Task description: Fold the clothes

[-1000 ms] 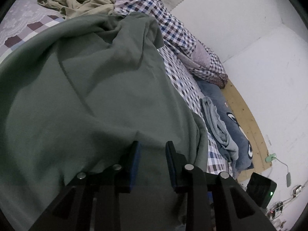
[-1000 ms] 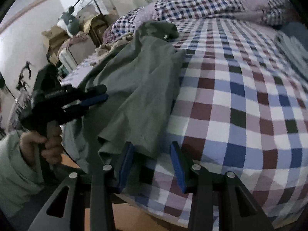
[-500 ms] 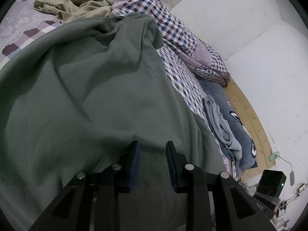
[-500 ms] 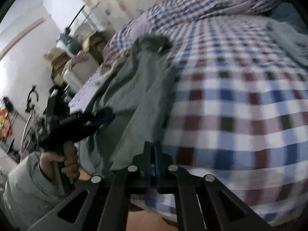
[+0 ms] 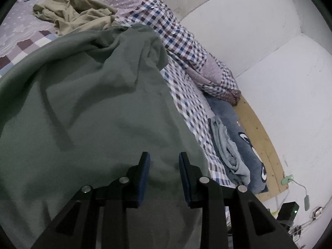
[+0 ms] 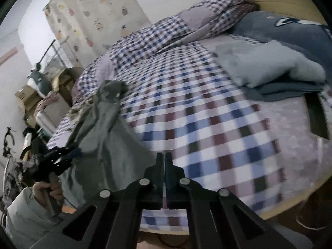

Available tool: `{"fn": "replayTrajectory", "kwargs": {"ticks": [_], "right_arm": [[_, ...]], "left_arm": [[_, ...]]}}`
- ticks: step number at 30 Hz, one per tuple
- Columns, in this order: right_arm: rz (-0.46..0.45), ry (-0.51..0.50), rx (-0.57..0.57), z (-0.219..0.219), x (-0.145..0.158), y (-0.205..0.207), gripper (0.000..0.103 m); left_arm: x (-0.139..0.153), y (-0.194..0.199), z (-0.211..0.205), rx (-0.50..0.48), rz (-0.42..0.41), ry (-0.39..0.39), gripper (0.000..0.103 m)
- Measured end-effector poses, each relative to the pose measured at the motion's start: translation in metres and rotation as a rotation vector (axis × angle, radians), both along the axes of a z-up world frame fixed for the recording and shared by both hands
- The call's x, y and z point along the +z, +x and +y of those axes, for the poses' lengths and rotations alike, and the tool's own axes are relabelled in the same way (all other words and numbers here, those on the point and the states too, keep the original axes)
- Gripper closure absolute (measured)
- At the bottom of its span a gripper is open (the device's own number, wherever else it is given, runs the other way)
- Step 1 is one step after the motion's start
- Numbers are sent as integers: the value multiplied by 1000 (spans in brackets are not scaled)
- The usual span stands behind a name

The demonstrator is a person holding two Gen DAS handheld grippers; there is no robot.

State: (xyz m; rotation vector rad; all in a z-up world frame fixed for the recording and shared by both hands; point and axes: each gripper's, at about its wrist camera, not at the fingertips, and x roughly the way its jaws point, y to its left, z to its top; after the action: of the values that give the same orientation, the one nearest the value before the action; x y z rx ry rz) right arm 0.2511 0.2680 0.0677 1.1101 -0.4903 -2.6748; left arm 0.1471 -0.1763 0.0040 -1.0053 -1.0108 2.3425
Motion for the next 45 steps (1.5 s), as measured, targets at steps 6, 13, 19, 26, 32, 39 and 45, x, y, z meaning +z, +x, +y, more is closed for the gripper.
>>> {"fn": "replayTrajectory", "kwargs": {"ticks": [6,13,19,26,32,39,45], "right_arm": [[-30,3,40,9,-6,5,99],[-76,42,166,-29,-33,-17,57],[-93,123,238,-50,-49,-45,57],[-153,168,346,-75,-70,-71,58],[-141,255,365,-87,-68,-67,102],[-65,440,278,-81,-43,-43,103],[-72,509,227,-66,-25,-21,103]], "left_arm": [[2,-6,18,-38,-10,-27,73],[3,-4,25,-58,-3,-69,73],[1,1,15,-36,-3,-61,63],[2,0,9,-26,-3,-51,63],[5,-2,12,-29,5,-41,63],[11,-5,17,-28,19,-16,63],[14,-9,26,-41,23,4,63]]}}
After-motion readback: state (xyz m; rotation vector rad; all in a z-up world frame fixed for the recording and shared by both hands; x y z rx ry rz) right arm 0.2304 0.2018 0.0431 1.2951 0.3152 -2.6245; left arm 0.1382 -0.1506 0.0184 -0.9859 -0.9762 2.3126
